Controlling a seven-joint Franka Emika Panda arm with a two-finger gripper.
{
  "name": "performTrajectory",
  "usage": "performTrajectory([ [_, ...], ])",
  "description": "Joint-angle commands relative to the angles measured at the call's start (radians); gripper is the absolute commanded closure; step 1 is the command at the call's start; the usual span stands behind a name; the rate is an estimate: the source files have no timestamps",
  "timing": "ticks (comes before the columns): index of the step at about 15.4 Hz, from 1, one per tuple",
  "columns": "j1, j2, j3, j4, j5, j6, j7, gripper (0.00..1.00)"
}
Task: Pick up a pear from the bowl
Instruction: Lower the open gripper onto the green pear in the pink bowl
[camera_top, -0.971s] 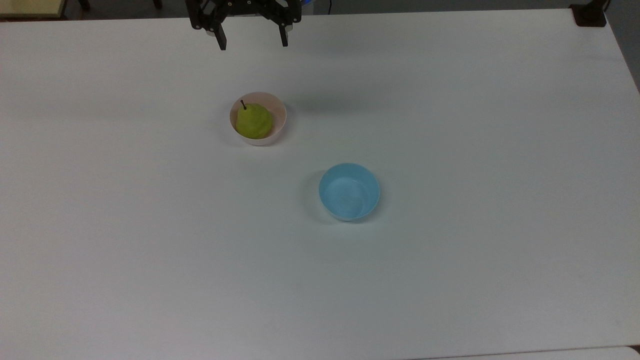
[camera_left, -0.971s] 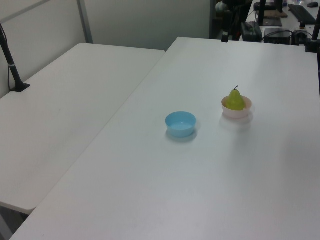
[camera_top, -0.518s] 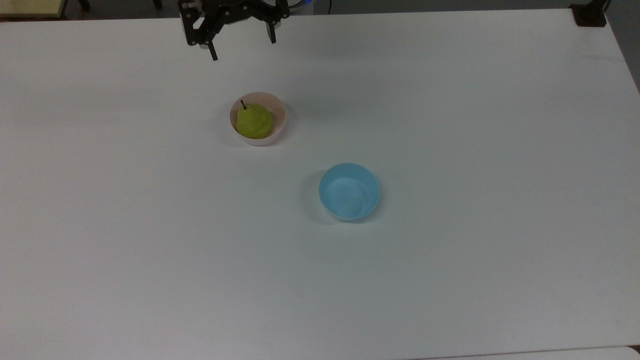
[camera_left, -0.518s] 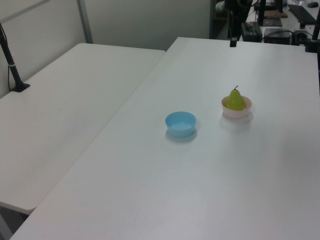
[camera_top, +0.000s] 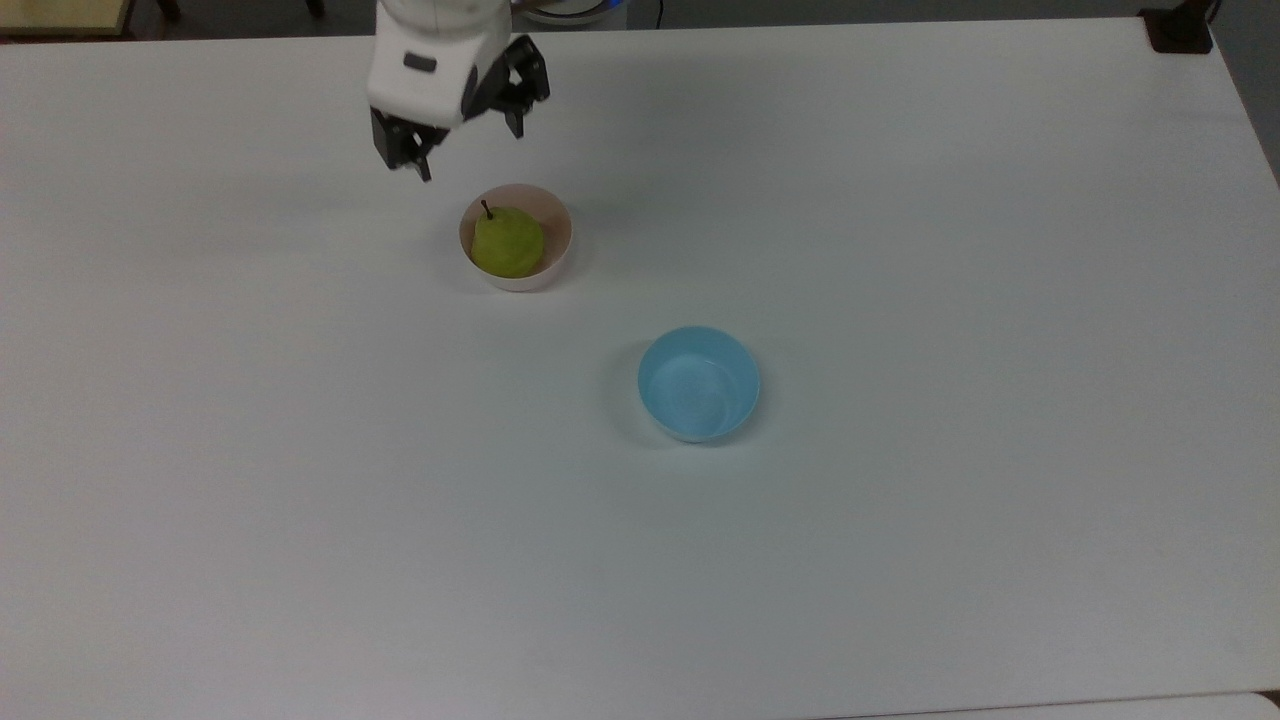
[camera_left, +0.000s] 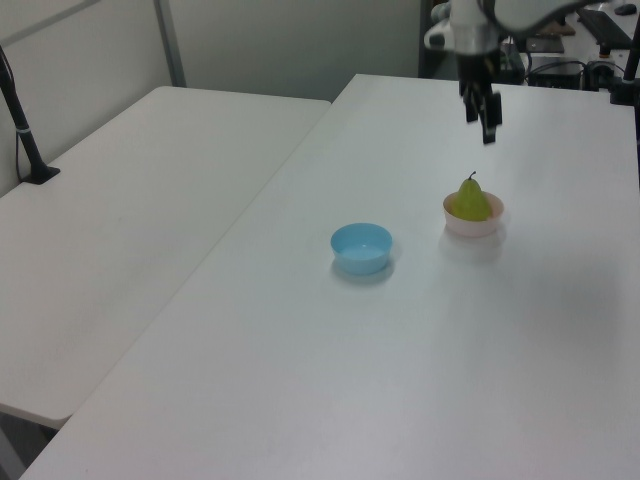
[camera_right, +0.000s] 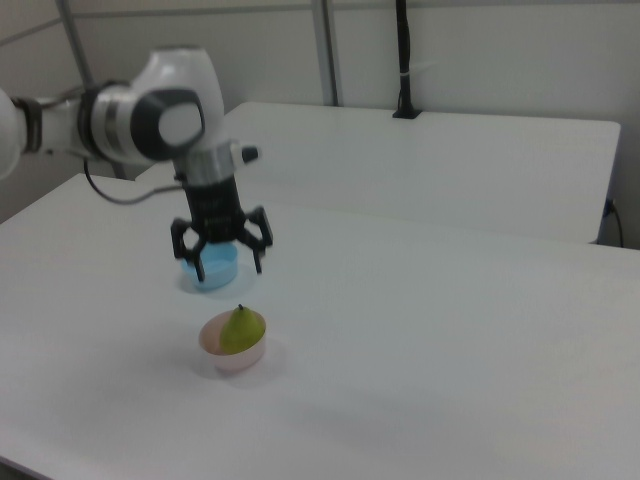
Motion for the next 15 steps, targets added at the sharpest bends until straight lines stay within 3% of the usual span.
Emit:
performTrajectory([
  [1,0.002,-0.023,-0.003,-0.143,-0.016,0.129,-0.022,0.0],
  [4,0.004,0.011,-0.003,-0.214,-0.016,0.246,-0.019,0.0],
  [9,0.01,0.066,-0.003,-0.215,-0.017,0.32,-0.017,0.0],
  [12,0.015,0.086,-0.003,-0.215,-0.017,0.341,-0.014,0.17],
  [15,0.016,0.089,-0.002,-0.215,-0.017,0.347,-0.02,0.44],
])
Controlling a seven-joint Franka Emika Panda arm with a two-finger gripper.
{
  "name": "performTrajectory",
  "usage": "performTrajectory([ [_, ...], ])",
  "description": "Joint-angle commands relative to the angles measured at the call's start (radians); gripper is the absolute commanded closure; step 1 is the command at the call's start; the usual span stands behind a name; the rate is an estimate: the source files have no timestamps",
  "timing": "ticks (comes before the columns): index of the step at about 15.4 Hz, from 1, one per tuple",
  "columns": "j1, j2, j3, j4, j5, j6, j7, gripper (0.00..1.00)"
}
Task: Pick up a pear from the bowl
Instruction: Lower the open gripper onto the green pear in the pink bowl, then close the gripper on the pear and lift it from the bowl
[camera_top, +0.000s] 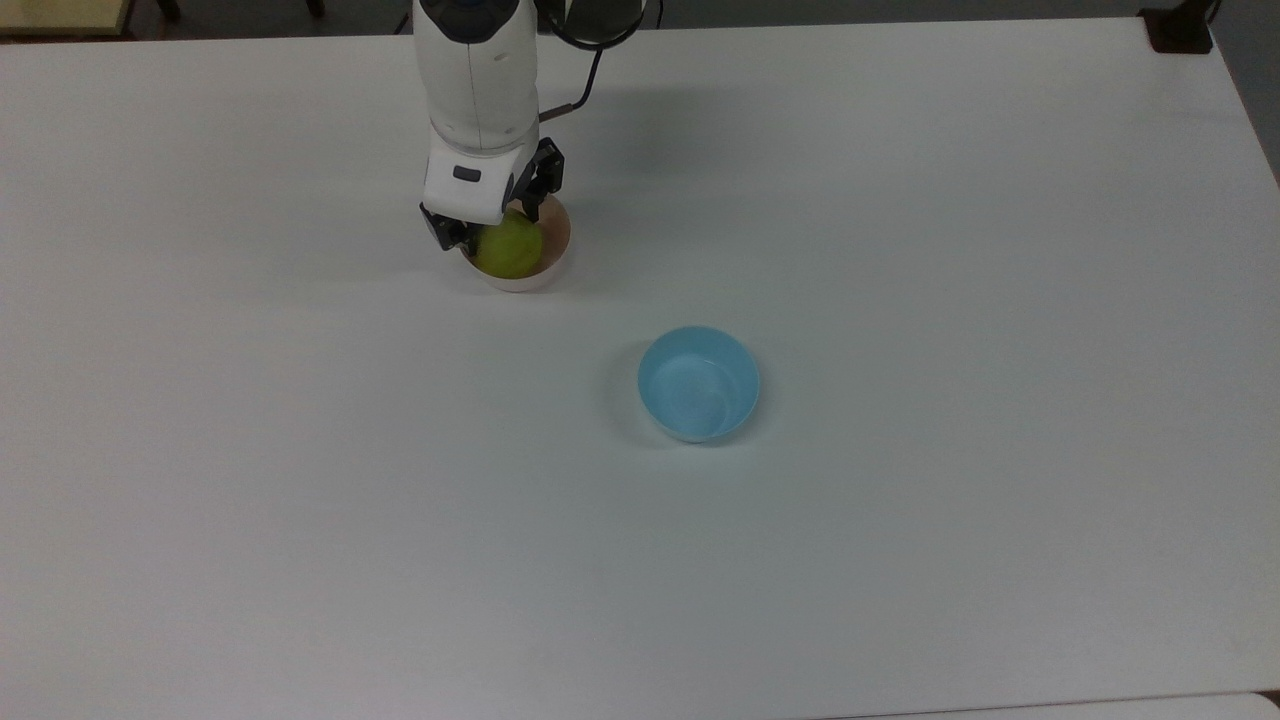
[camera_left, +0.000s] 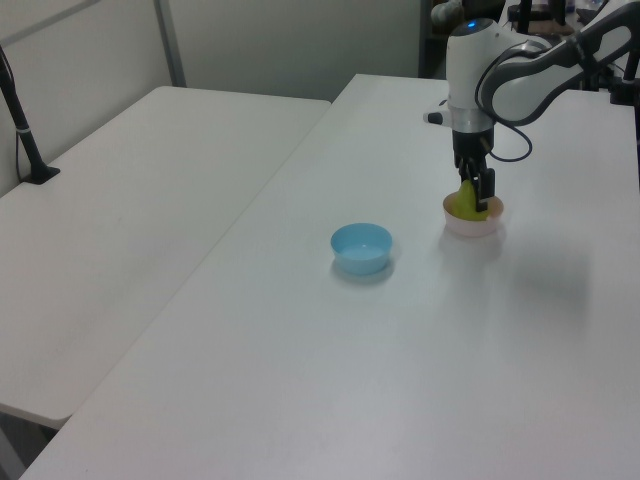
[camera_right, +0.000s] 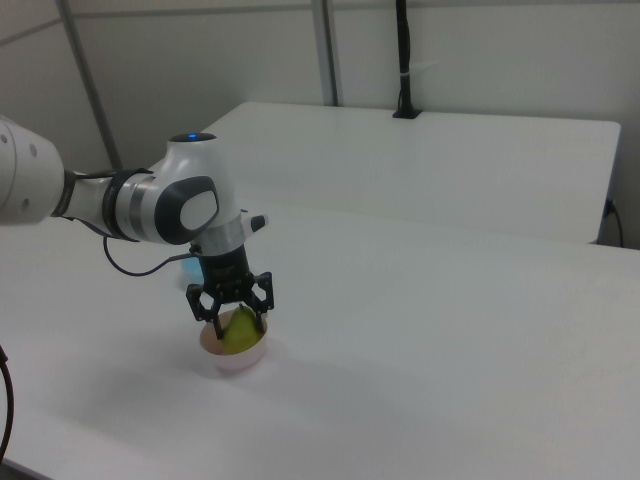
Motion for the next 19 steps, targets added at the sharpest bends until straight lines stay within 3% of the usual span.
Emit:
performTrajectory([
  [1,0.011,-0.005,-0.004,-0.014,-0.018,0.03,-0.019,0.54],
  [3,0.011,-0.005,-0.002,-0.014,-0.018,0.03,-0.022,0.72],
  [5,0.01,-0.011,-0.002,-0.013,-0.018,0.018,-0.034,0.79],
  [8,0.01,-0.045,0.004,0.001,-0.018,-0.027,-0.023,0.81],
  [14,0.002,-0.108,0.012,0.145,-0.004,-0.237,-0.016,0.84],
  [16,-0.007,-0.105,0.045,0.272,0.036,-0.371,-0.008,0.85],
  [19,-0.018,-0.103,0.049,0.375,0.074,-0.468,0.049,0.85],
])
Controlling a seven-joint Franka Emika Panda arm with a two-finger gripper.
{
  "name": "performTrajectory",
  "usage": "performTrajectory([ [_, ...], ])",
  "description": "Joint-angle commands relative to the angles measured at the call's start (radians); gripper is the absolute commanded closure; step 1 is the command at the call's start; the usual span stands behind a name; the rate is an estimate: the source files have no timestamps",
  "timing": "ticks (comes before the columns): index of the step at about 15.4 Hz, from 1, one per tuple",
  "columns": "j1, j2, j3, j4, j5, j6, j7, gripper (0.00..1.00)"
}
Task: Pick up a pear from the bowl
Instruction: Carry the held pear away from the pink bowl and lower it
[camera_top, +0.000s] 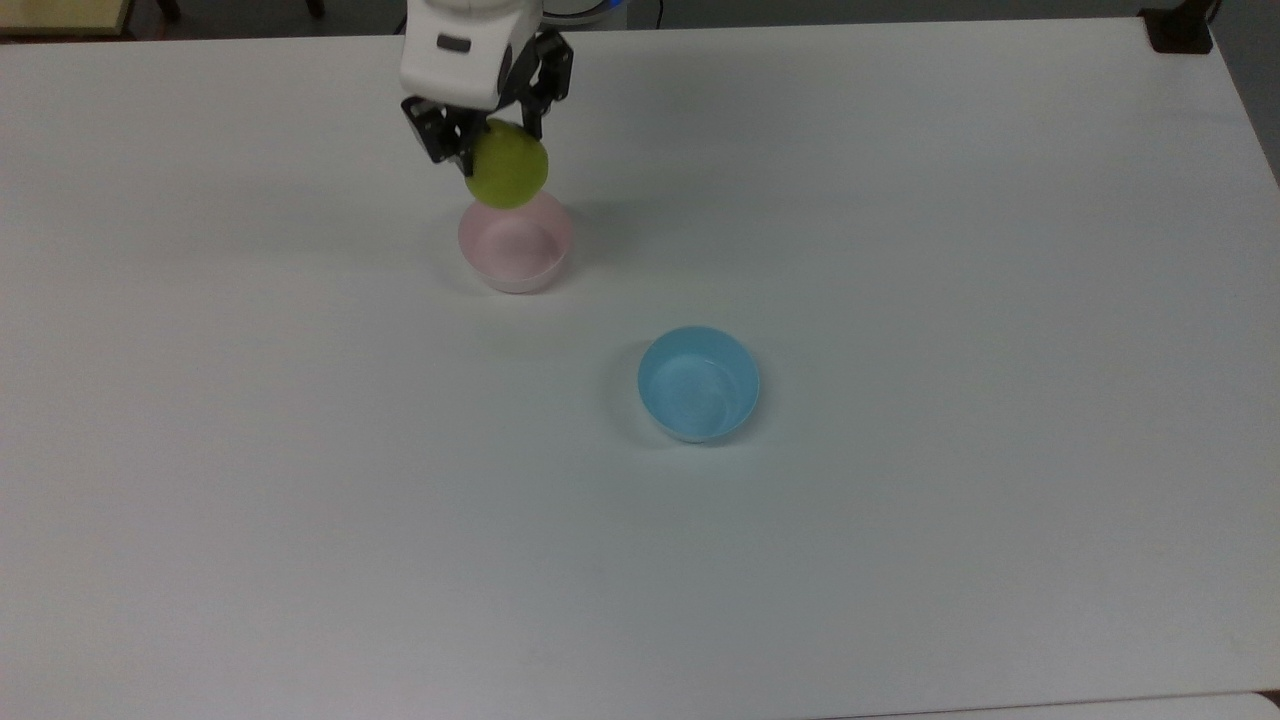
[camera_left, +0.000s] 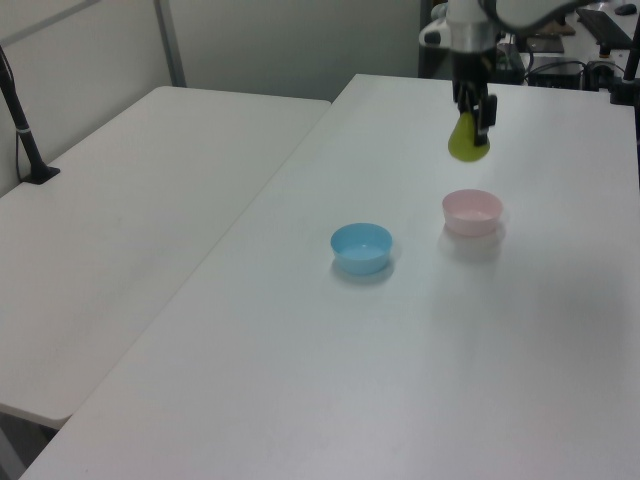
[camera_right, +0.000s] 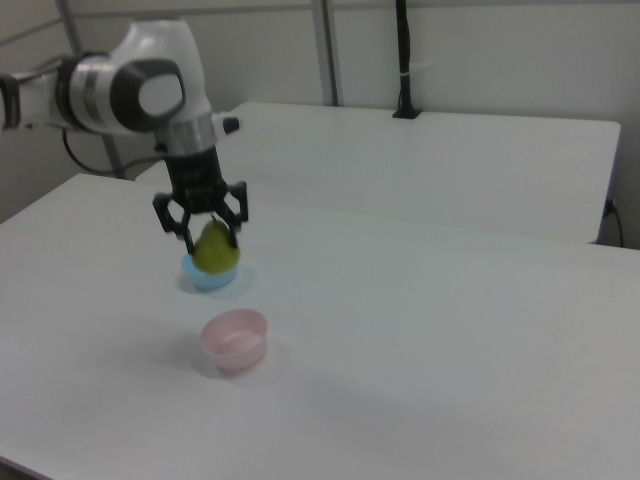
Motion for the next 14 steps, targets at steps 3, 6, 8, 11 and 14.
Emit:
performTrajectory([
  [3,-0.033,0.022,0.009,0.136,0.03,-0.085,0.071,0.85],
  [6,-0.087,0.065,0.001,0.217,0.021,-0.084,0.055,0.87],
  [8,-0.144,0.119,-0.005,0.271,0.016,-0.083,0.004,0.87],
  [11,-0.219,0.194,-0.02,0.308,0.013,-0.079,-0.058,0.87],
  [14,-0.285,0.285,-0.04,0.315,0.019,-0.009,-0.09,0.87],
])
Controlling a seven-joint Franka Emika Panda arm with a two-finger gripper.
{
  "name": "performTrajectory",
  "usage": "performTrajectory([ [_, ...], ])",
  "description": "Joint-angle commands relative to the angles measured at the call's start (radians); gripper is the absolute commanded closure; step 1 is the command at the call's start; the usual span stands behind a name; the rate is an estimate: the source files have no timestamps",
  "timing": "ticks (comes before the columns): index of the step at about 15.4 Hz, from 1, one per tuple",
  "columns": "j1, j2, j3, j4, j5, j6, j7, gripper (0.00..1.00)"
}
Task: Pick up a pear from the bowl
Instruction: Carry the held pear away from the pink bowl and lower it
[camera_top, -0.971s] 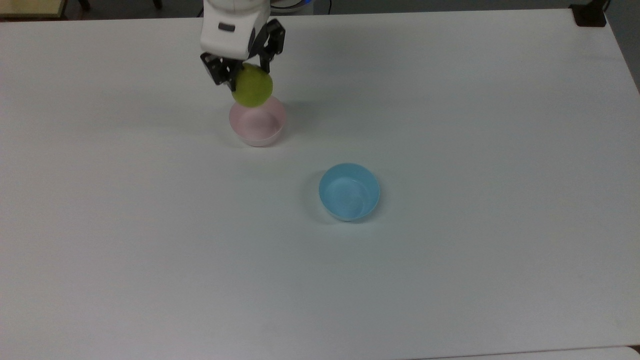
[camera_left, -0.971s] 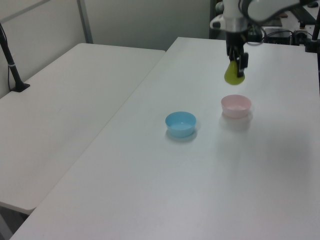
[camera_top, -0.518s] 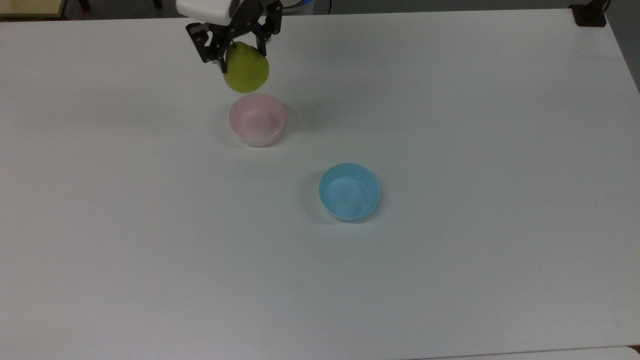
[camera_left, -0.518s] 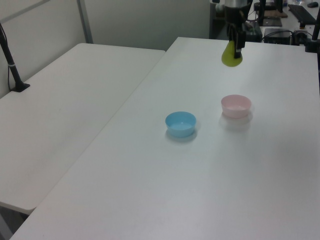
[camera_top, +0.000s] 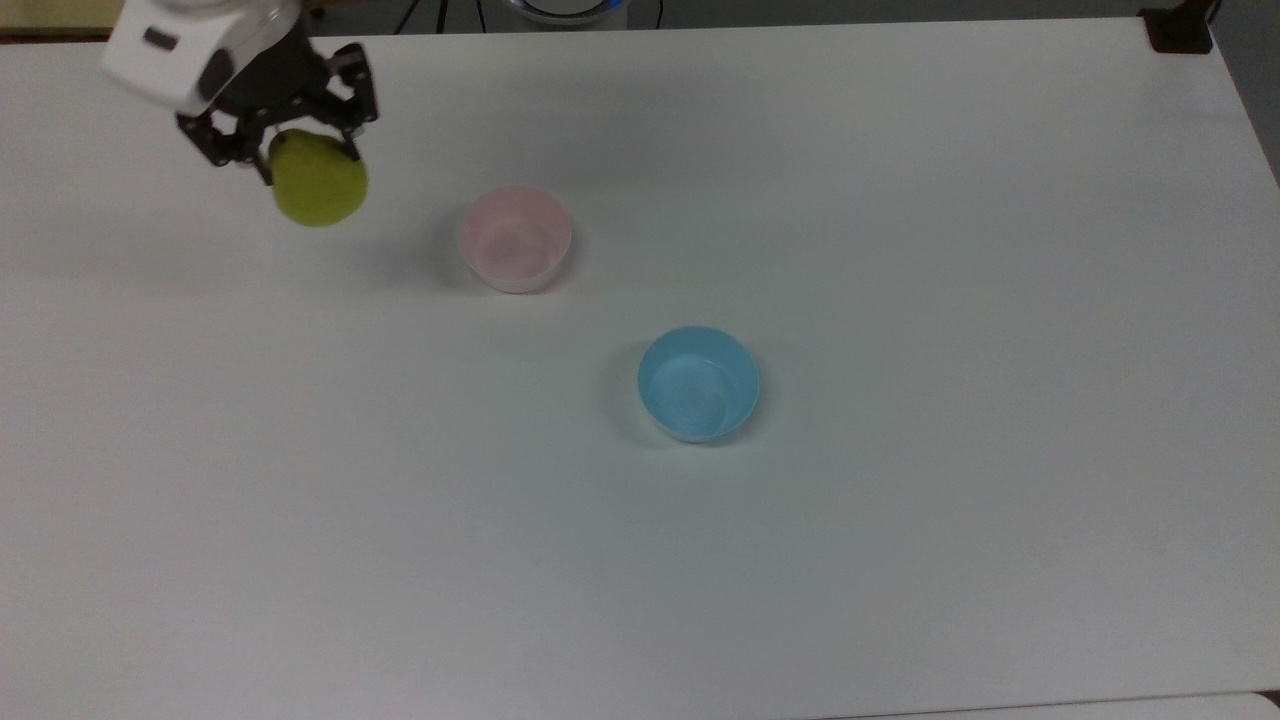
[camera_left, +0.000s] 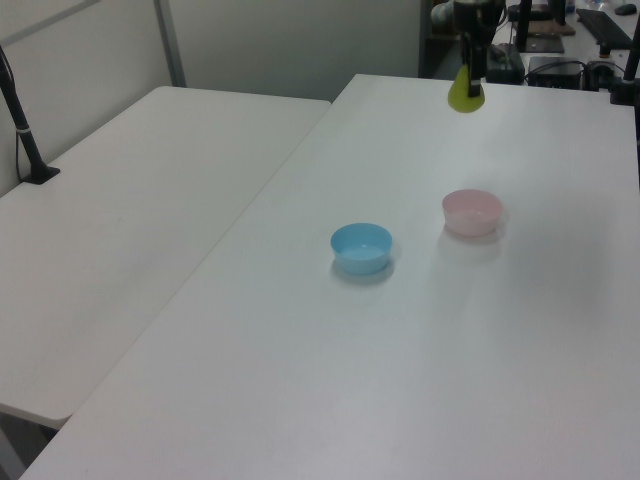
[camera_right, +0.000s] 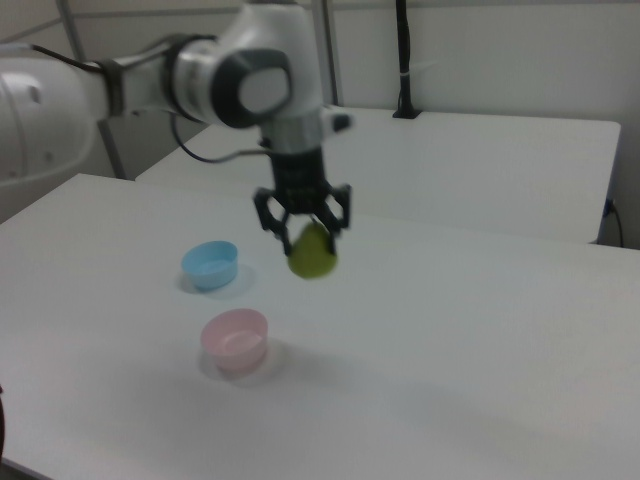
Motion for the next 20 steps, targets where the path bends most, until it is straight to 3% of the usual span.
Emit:
performTrajectory([
  [1,-0.043,0.121,-0.037,0.046,0.011,0.1,-0.029,0.89],
  [6,-0.043,0.24,-0.063,0.043,0.015,0.273,0.025,0.9],
  [11,-0.04,0.308,-0.063,0.042,0.018,0.341,0.054,0.89],
  [13,-0.04,0.316,-0.063,0.042,0.019,0.344,0.054,0.84],
  [14,-0.04,0.317,-0.063,0.042,0.021,0.344,0.054,0.75],
  [15,-0.04,0.317,-0.063,0.042,0.021,0.342,0.055,0.58],
  [16,-0.04,0.317,-0.063,0.04,0.021,0.342,0.068,0.01],
  [20,-0.038,0.27,-0.063,0.033,0.019,0.326,0.144,0.0],
])
